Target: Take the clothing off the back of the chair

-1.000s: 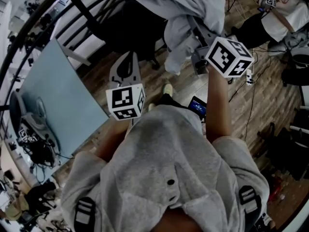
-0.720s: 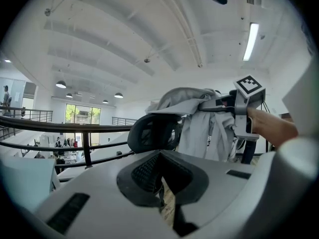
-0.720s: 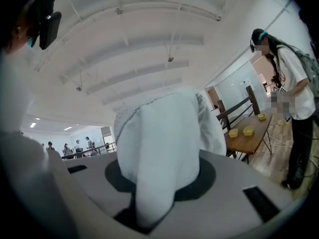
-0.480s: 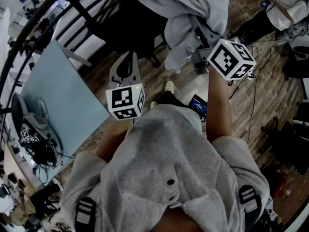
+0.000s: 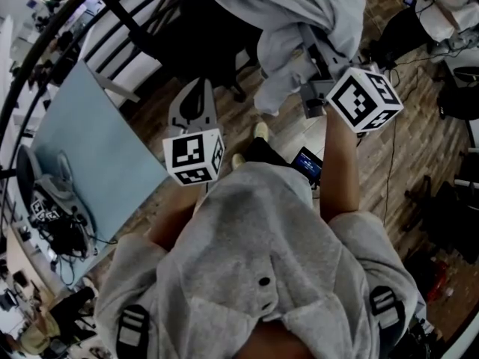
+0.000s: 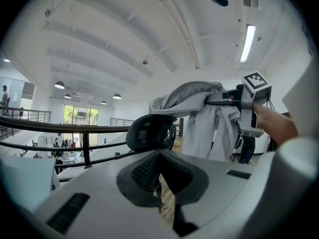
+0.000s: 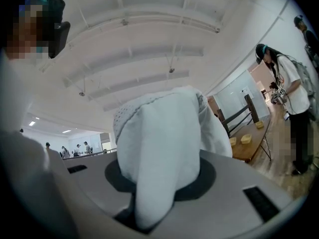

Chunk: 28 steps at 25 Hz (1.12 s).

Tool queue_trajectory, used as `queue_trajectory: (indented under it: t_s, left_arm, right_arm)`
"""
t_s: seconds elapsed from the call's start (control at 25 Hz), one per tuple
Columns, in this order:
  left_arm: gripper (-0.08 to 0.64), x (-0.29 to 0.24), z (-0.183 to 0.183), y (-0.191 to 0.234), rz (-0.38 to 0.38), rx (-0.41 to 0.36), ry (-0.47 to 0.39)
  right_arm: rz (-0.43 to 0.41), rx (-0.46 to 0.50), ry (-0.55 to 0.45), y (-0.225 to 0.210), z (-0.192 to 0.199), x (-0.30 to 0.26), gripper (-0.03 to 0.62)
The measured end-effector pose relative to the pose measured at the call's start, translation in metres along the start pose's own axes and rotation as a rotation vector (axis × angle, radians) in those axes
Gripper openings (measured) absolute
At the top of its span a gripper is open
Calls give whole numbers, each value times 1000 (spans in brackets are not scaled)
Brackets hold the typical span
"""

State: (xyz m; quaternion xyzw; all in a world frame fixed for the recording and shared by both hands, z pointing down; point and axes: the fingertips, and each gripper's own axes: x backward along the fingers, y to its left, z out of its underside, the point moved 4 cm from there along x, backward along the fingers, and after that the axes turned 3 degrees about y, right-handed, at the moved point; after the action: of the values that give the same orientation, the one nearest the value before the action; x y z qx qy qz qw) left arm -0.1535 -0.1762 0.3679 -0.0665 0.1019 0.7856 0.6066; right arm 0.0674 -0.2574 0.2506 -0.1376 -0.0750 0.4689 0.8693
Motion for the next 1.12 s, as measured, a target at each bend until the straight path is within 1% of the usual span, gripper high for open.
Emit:
queue_trajectory:
  t_s: [0.4,0.56,0.76,0.92,1.12]
  left_arm:
    - [11,3,5,-7,36,-9,1]
    - [11,2,4,-17,63,-17,0]
    - [11,0,7,-29,102,-21,4]
    - [11,-2,8,-40,136,-28,7]
    - [11,-8,4,-47,161,-51,-5]
  right_arm:
    - [22,1,-21,8,5,34,144]
    - [43,17,-23,9,4,49,144]
    - [67,-3,-53,5,-3,68,144]
    - [126,-29,-64,-9,1,86,144]
    - [175,5,-61,-14,1,94,146]
